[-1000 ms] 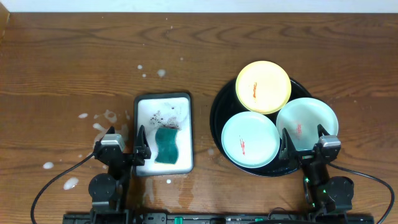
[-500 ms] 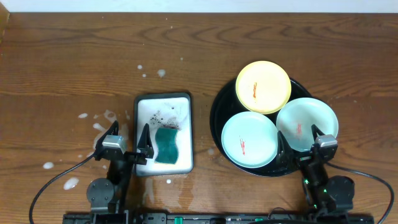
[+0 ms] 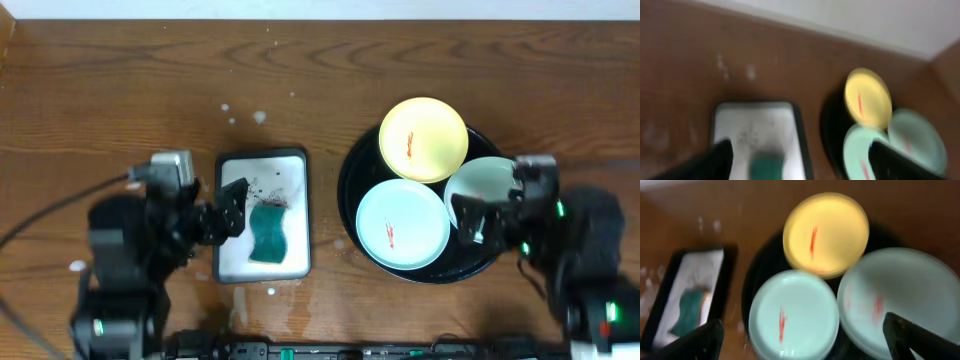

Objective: Clean dirty plates on tray and stack at the side

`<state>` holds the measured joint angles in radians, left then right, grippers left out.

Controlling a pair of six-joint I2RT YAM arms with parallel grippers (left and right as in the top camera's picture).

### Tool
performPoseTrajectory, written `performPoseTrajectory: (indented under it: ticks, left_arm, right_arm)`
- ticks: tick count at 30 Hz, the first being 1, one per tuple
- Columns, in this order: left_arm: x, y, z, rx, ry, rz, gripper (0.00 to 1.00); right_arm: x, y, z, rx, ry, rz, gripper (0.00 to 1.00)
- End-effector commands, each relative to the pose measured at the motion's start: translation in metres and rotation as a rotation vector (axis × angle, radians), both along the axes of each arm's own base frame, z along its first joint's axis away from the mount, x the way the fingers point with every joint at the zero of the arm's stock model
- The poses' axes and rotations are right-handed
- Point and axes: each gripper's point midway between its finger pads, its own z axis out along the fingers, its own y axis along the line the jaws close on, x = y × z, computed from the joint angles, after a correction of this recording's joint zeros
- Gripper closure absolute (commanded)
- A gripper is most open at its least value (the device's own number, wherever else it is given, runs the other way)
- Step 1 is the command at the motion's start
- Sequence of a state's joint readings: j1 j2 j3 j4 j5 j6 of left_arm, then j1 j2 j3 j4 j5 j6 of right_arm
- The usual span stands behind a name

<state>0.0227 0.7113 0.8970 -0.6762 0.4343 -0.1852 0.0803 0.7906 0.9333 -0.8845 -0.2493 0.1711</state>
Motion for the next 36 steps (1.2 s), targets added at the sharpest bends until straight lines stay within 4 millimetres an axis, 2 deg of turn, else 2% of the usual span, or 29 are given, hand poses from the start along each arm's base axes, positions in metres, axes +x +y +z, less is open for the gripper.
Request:
performPoseTrajectory:
  ticks: [1,3,5,8,11,13,16,19,21,25,29,33,36]
  left_arm:
    - [0.005,-0.007,-0.015,-0.036,0.211,-0.034,0.13]
    - [0.005,-0.007,-0.029,-0.044,0.306,-0.035,0.13]
    - [0.002,-0.018,-0.042,-0.1,0.401,-0.077,0.13]
    - [-0.003,-0.027,-0.063,-0.13,0.529,-0.115,0.13]
    - [-0.015,-0.032,-0.092,-0.051,0.655,-0.16,0.13]
    - [-0.021,-0.03,-0.115,0.055,0.726,-0.151,0.13]
    - [-0.024,-0.017,-0.147,0.214,0.816,-0.031,0.13]
    - [-0.022,-0.038,-0.171,0.24,0.863,-0.033,0.13]
    - [-0.019,-0.042,-0.178,0.258,0.868,-0.044,0.13]
    - [-0.011,-0.039,-0.195,0.283,0.902,-0.009,0.26]
    - [-0.009,-0.036,-0.219,0.314,0.953,0.01,0.34]
    - [-0.009,-0.037,-0.247,0.32,0.99,0.01,0.38]
    - [-0.009,-0.037,-0.261,0.326,1.012,0.009,0.5]
  right_arm:
    - [0.021,0.009,-0.011,0.012,0.14,0.044,0.01]
    - [0.028,0.016,-0.023,0.057,0.214,0.049,0.01]
    - [0.032,0.027,-0.035,0.086,0.261,0.111,0.01]
    - [0.031,0.044,-0.045,0.138,0.309,0.215,0.03]
    - [0.031,0.041,-0.057,0.124,0.36,0.199,0.07]
    - [0.027,0.035,-0.063,0.094,0.392,0.173,0.12]
    - [0.017,0.027,-0.071,0.056,0.446,0.145,0.16]
    - [0.008,0.025,-0.075,0.049,0.489,0.138,0.17]
    - [0.004,0.024,-0.076,0.047,0.506,0.137,0.19]
    - [-0.007,0.023,-0.08,0.05,0.563,0.122,0.24]
    - [-0.016,0.022,-0.088,0.064,0.614,0.094,0.26]
    - [-0.025,0.021,-0.099,0.06,0.654,0.09,0.29]
    - [-0.029,0.016,-0.112,0.035,0.673,0.075,0.3]
